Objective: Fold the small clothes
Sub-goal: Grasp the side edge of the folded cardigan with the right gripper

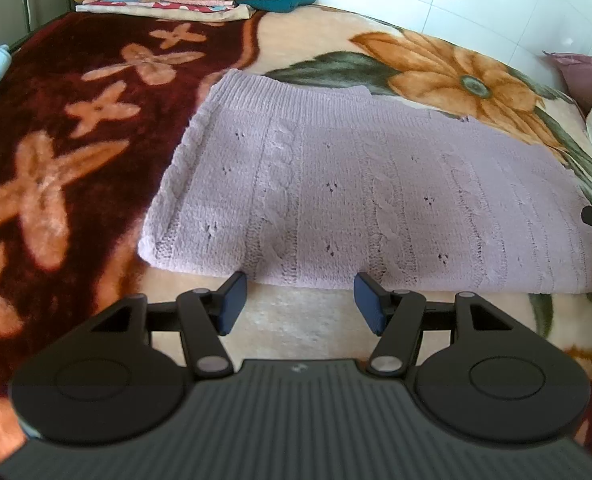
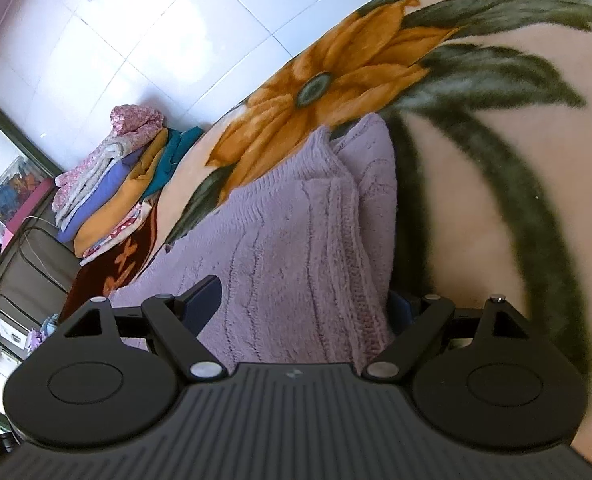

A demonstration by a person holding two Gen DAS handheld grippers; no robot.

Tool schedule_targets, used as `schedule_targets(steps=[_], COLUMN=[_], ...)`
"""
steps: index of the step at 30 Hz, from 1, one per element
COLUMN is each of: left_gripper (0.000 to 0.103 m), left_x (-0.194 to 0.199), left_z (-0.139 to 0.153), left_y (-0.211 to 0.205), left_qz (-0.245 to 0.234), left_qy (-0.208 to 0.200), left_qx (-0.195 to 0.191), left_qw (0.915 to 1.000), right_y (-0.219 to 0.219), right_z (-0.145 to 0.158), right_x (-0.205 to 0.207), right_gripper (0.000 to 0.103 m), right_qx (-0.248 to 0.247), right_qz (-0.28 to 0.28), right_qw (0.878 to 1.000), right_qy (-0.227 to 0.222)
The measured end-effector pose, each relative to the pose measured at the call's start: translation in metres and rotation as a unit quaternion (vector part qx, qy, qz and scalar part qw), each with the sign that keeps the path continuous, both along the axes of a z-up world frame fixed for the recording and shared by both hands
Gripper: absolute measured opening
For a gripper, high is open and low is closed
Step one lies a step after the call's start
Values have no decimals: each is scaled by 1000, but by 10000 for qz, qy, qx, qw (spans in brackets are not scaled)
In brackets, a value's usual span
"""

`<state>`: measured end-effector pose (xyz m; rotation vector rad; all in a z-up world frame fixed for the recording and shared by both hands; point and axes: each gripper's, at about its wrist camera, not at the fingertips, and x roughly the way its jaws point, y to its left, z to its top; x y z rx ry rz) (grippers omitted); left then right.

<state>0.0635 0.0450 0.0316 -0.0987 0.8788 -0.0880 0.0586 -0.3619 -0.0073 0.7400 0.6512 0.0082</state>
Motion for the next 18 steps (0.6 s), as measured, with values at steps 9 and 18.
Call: schedule_targets(steps=[9, 18], left_gripper=[61, 61], left_x=[1, 2], left_z=[0, 1], left_y=[0, 2], left_qz=[-12, -18], left_qy=[3, -2], left_qx=[15, 37], left_qw=[10000, 10000], right_y=[1, 1], right_z=[-5, -8], right_x=[3, 4], right_gripper=[64, 45], right_qx=[-81, -323], right_qz=[-36, 99], right_qw=[9999, 9993], right_qy=[52, 127])
